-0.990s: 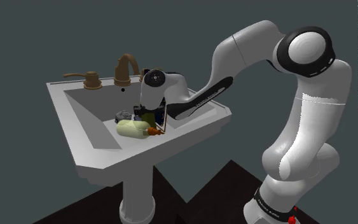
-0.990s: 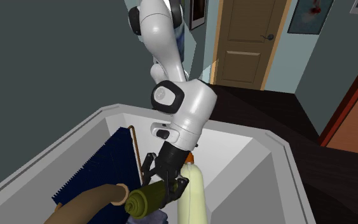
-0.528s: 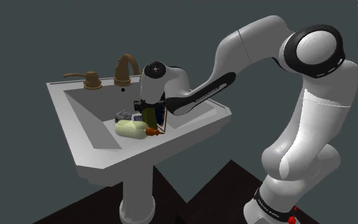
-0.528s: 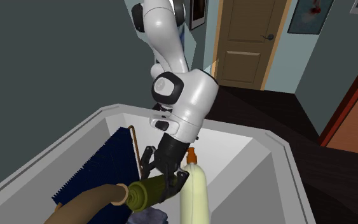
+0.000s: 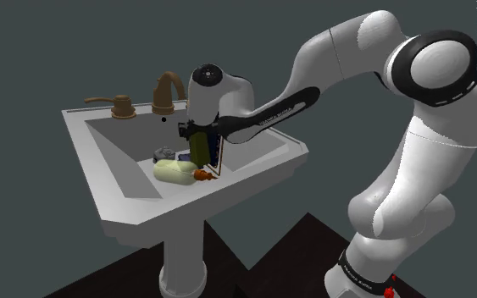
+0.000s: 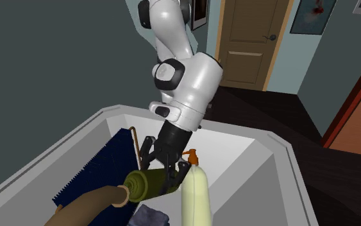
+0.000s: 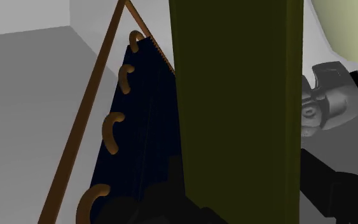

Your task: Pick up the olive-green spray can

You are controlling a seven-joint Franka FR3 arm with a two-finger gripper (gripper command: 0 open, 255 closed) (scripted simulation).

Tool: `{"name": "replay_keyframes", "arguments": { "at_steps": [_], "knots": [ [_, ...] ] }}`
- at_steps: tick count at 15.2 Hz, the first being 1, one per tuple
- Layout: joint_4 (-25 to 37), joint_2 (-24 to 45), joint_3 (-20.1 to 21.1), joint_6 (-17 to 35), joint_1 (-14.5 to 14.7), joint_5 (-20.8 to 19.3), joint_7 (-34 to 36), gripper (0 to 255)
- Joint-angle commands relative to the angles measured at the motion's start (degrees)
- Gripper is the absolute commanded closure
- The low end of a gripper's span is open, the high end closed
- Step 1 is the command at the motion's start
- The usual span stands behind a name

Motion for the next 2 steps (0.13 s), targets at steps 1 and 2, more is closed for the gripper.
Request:
{"name": "replay_keyframes", "arguments": {
  "at_steps": [1, 2],
  "knots": [
    [0.47, -0.78, 0.00, -0.28, -0.34, 1.13, -1.13, 255],
    [0.46, -0.79, 0.00, -0.28, -0.34, 1.14, -1.14, 255]
  ]
}}
